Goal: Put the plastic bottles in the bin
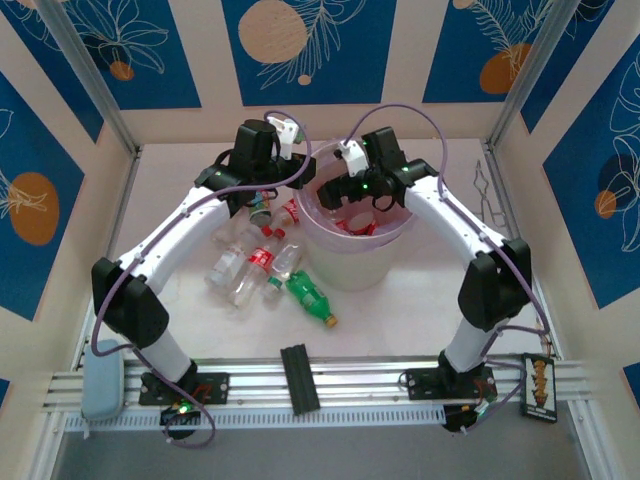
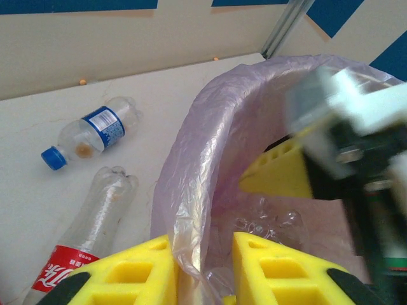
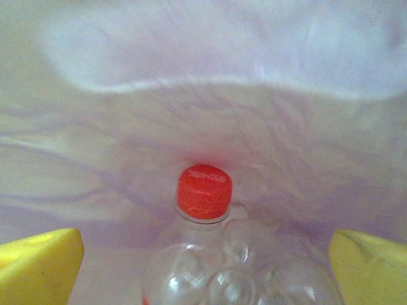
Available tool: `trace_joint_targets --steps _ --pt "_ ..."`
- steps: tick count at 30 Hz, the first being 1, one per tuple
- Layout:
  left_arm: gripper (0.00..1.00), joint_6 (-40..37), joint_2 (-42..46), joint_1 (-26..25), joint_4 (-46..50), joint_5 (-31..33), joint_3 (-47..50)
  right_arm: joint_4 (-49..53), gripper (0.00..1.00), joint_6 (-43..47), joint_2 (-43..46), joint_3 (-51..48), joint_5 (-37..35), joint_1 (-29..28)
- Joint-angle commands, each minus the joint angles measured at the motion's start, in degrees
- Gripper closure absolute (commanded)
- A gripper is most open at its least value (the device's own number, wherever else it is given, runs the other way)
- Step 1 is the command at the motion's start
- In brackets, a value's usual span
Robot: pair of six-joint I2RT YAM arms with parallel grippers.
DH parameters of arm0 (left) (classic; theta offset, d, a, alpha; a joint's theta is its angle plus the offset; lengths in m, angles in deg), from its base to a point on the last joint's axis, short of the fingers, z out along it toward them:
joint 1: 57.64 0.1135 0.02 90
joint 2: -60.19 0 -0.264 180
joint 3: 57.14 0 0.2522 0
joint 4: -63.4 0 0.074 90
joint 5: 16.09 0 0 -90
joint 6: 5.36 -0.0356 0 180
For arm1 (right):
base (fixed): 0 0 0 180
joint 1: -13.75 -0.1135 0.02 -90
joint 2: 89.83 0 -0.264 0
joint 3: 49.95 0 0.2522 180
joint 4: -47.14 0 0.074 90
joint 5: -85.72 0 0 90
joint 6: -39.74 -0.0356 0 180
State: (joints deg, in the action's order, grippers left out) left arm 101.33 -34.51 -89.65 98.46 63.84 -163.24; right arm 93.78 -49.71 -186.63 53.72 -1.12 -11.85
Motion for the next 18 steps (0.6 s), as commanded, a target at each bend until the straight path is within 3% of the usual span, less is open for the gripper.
trace_joint_targets --steps 1,5,10,18 --pt "0.73 0.7 -1.1 -0.7 0.3 -1.9 -0.8 1.6 0.01 -0.2 5.3 3.6 1.0 0.1" --pt "0.72 0.6 -0.6 -0.7 -0.3 -1.8 -0.7 2.6 0.01 -1.2 8.0 4.5 -0.3 0.7" --pt "0.57 0.0 0.9 -0.6 -0.3 -2.1 -0.7 2.3 0.01 -5.2 12.4 4.0 1.0 2.5" --pt "0.08 -3.5 5.5 -0.5 2.5 0.4 -1.6 1.0 0.01 -12.3 17.9 1.1 4.5 6.3"
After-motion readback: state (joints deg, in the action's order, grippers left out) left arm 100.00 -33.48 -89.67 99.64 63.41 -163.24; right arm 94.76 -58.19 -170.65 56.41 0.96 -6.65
